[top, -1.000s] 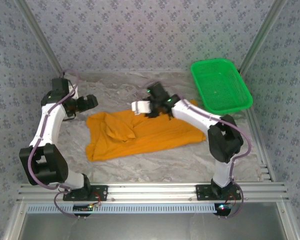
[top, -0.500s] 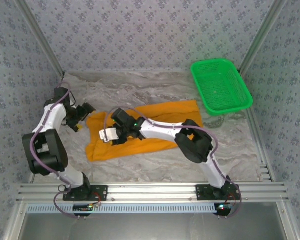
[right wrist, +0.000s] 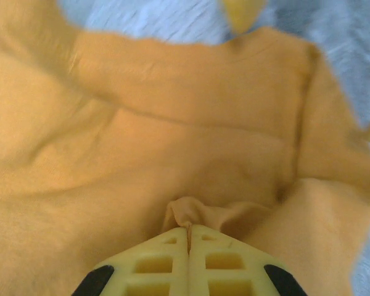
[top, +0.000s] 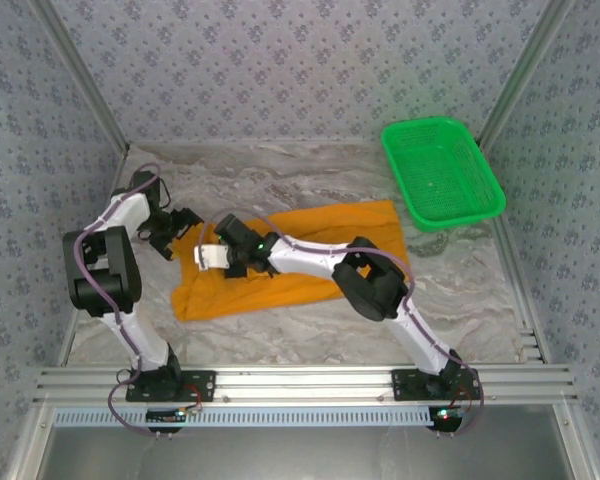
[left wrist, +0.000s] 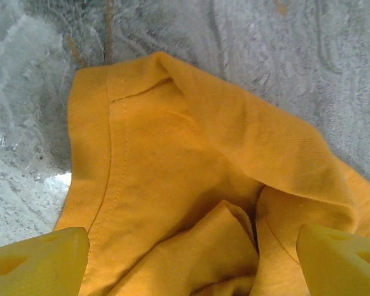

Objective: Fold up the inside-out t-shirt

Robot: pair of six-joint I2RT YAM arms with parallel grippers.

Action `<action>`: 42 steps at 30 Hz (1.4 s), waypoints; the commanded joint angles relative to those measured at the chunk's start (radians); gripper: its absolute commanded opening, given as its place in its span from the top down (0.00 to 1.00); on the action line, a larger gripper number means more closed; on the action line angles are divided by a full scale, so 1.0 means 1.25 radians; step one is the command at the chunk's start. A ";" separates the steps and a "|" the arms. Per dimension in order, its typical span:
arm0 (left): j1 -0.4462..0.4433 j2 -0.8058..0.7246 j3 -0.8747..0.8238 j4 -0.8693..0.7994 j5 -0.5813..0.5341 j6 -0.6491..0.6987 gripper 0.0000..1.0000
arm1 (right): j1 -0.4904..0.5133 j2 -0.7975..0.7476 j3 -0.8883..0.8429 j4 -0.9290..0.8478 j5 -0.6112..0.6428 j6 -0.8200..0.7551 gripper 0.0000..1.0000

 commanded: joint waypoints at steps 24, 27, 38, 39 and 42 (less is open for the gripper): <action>0.003 0.117 0.131 0.058 -0.063 0.007 0.94 | -0.224 -0.089 -0.093 0.226 -0.422 0.450 1.00; 0.045 0.127 0.147 0.013 -0.054 -0.005 0.98 | -0.233 -0.103 -0.106 0.290 -0.518 0.449 0.99; 0.132 0.195 0.217 0.005 0.060 -0.052 0.80 | -0.124 -0.068 -0.037 -0.175 -0.633 -0.016 0.85; 0.133 0.200 0.226 -0.004 0.065 -0.044 0.79 | -0.110 -0.063 -0.039 -0.182 -0.601 -0.026 0.78; 0.133 0.190 0.234 -0.046 0.070 -0.017 0.76 | -0.081 -0.062 -0.054 -0.134 -0.537 0.028 0.67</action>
